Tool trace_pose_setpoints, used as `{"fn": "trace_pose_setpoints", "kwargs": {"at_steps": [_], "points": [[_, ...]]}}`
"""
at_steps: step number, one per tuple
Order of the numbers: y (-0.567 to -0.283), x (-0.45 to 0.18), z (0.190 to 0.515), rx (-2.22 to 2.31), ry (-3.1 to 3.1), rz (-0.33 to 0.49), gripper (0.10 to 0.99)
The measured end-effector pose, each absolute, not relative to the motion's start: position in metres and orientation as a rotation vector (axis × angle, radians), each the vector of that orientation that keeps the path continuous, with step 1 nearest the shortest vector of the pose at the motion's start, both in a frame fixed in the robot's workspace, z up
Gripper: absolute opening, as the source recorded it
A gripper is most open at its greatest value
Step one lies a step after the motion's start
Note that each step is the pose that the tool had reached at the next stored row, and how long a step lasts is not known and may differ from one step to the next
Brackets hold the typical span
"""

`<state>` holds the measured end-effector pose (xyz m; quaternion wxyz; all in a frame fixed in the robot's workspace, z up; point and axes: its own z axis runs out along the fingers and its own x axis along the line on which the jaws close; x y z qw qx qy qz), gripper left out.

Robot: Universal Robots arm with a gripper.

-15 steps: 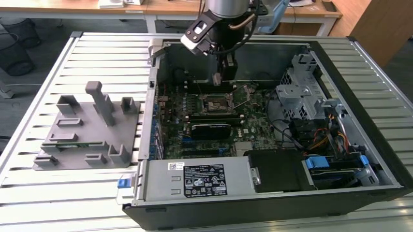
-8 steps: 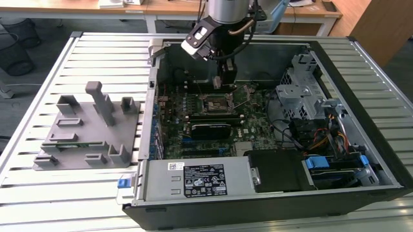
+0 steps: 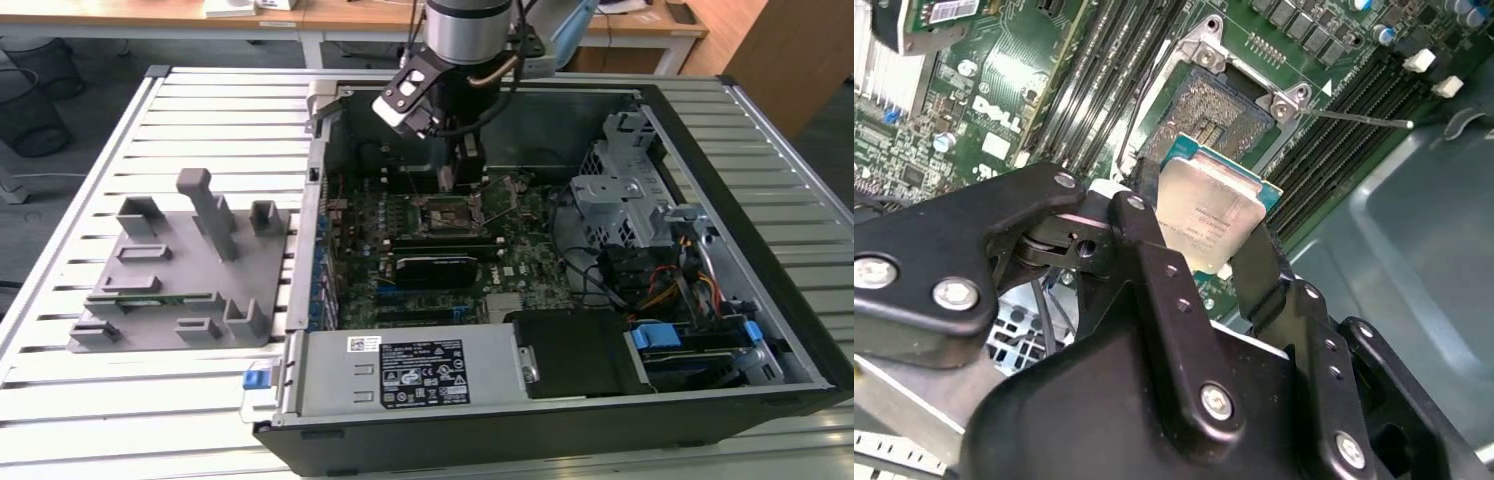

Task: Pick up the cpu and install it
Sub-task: 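Place the cpu into insertion slot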

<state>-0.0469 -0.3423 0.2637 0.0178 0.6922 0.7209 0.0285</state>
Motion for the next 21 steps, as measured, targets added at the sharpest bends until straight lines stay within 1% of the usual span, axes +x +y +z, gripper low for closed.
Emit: {"fn": "trace_pose_setpoints", "kwargs": {"at_steps": [21], "points": [[-0.341, -0.052, 0.226, 2.154, 2.236, 0.087, 0.537]]}}
